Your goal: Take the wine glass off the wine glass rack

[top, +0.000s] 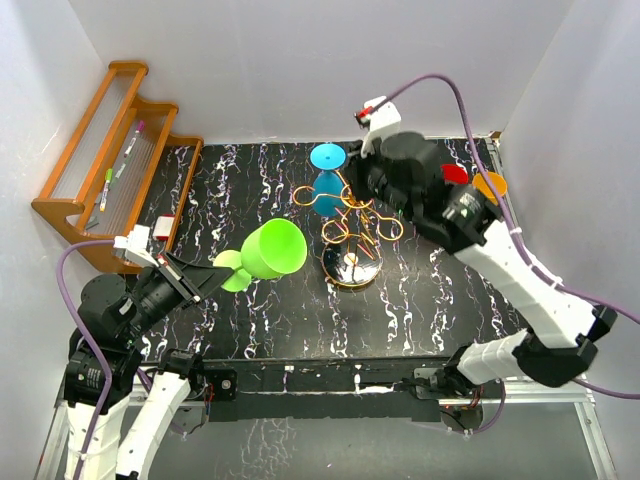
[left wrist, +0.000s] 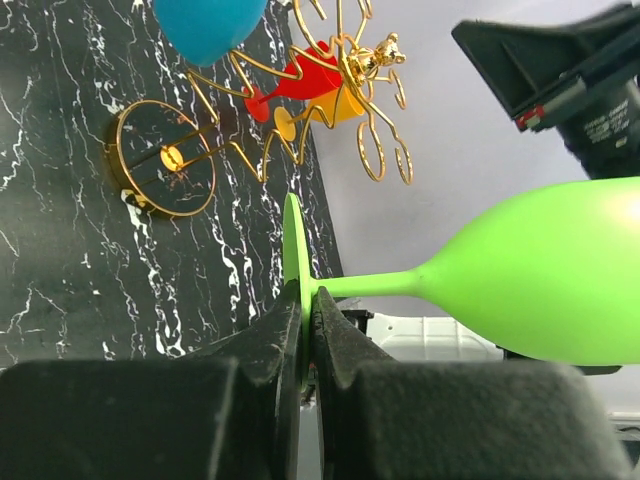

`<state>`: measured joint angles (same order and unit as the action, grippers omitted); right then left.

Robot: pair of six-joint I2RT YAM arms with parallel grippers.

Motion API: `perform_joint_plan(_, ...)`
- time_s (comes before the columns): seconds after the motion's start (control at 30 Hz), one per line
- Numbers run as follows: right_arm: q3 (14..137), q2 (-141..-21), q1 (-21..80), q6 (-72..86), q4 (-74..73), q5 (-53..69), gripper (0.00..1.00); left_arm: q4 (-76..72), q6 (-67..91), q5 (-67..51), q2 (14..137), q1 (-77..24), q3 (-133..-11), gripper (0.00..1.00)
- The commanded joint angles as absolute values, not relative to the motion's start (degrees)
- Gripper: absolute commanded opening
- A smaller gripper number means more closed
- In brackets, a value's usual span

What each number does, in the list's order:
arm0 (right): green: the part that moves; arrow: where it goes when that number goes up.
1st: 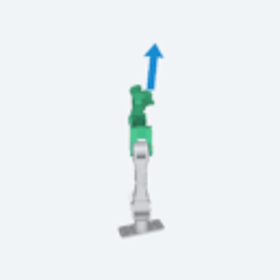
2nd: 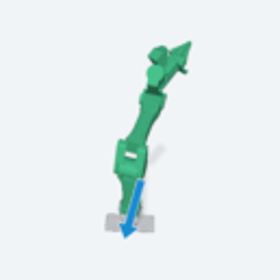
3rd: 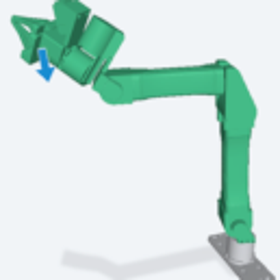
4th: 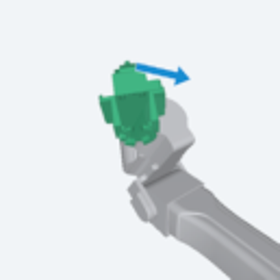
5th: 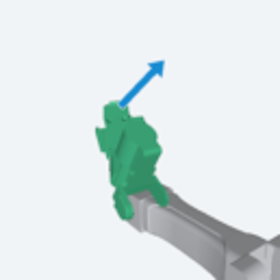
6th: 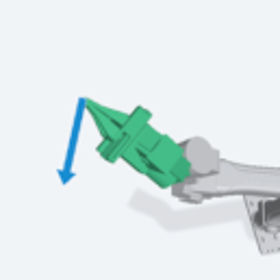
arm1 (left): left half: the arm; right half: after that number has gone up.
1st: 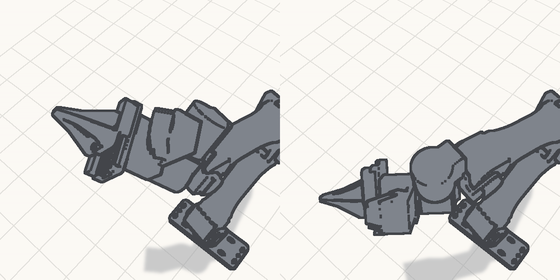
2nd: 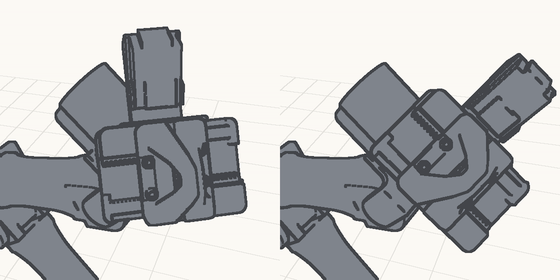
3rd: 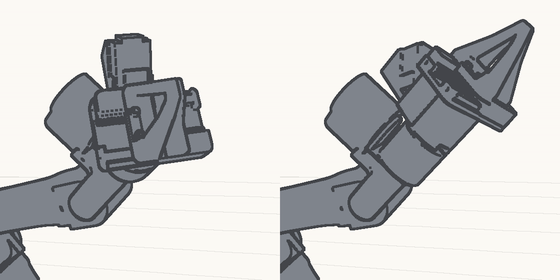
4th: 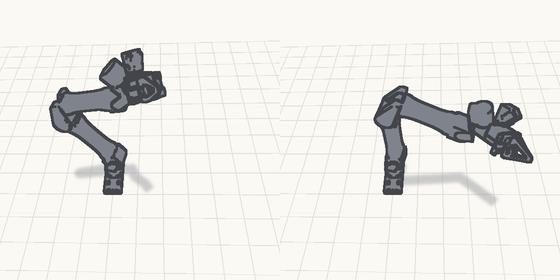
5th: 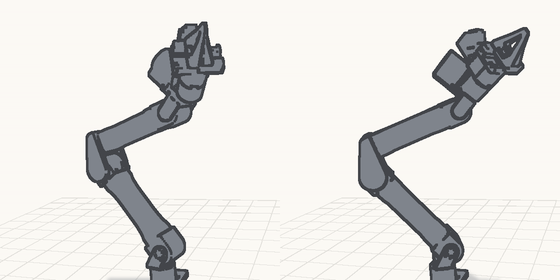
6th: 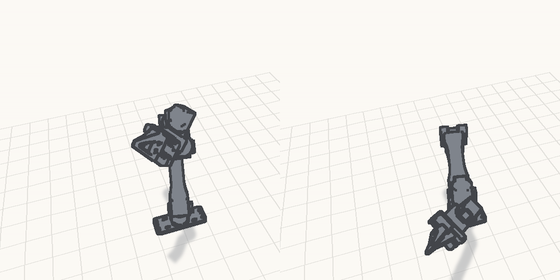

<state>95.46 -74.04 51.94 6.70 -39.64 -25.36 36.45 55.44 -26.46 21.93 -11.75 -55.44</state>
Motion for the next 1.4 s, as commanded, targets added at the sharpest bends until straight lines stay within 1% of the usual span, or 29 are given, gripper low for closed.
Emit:
perform_joint_plan(0.0, 105.15, -76.49, 45.14, 14.27, -43.62, 13.49, 0.20, 36.32, 52.15, -25.35, 22.10, -11.53, -55.98, 0.00)
perform_joint_plan(0.03, 104.73, -75.75, 45.00, 16.43, -40.92, 17.06, 0.29, 36.14, 51.86, -25.60, 22.52, -11.59, -55.98, 0.00)
perform_joint_plan(0.07, 104.24, -75.10, 45.00, 17.97, -38.67, 21.06, 0.35, 35.83, 51.66, -26.02, 22.95, -11.55, -56.03, 0.00)
perform_joint_plan(0.17, 103.02, -73.50, 44.99, 20.63, -34.76, 29.40, 0.45, 34.59, 51.47, -27.46, 24.88, -11.52, -56.18, 0.00)
perform_joint_plan(0.23, 101.36, -72.21, 44.98, 21.50, -33.39, 32.54, 0.50, 34.01, 51.06, -28.21, 26.18, -11.53, -56.49, 0.00)
perform_joint_plan(0.5, 98.47, -70.87, 45.09, 21.48, -34.58, 35.47, 0.51, 32.29, 49.86, -29.06, 29.09, -11.56, -57.66, 0.00)
perform_joint_plan(0.73, 99.01, -72.84, 45.41, 19.86, -37.71, 31.12, 0.51, 32.36, 49.11, -29.27, 30.13, -11.56, -59.03, 0.00)
perform_joint_plan(0.97, 99.49, -74.82, 47.58, 19.56, -37.01, 31.23, 0.51, 33.04, 48.91, -28.99, 30.06, -11.54, -59.33, 0.00)
perform_joint_plan(1.03, 99.71, -75.49, 48.52, 19.53, -37.02, 30.41, 0.50, 32.91, 49.04, -28.92, 30.04, -11.52, -59.33, 0.00)
perform_joint_plan(1.1, 100.15, -76.44, 50.02, 19.32, -37.54, 29.07, 0.45, 32.88, 49.06, -28.92, 30.13, -11.55, -59.24, 0.00)
perform_joint_plan(1.13, 100.67, -77.03, 51.19, 19.15, -38.46, 28.03, 0.38, 33.00, 49.06, -28.92, 30.22, -11.54, -59.24, 0.00)
perform_joint_plan(1.2, 101.56, -77.88, 52.04, 19.07, -39.63, 26.37, 0.11, 33.54, 48.78, -28.62, 30.44, -11.60, -59.30, 0.00)
perform_joint_plan(1.23, 101.81, -77.98, 52.11, 19.28, -40.06, 25.31, 0.08, 34.32, 48.56, -28.12, 30.60, -11.57, -59.51, 0.00)
perform_joint_plan(1.27, 101.86, -77.85, 52.12, 19.44, -40.20, 23.82, 0.08, 35.12, 48.18, -27.55, 30.73, -11.58, -59.77, 0.07)
perform_joint_plan(1.37, 101.14, -76.25, 52.11, 19.97, -39.69, 17.90, 0.08, 38.67, 47.16, -24.36, 31.08, -11.58, -60.64, 0.31)
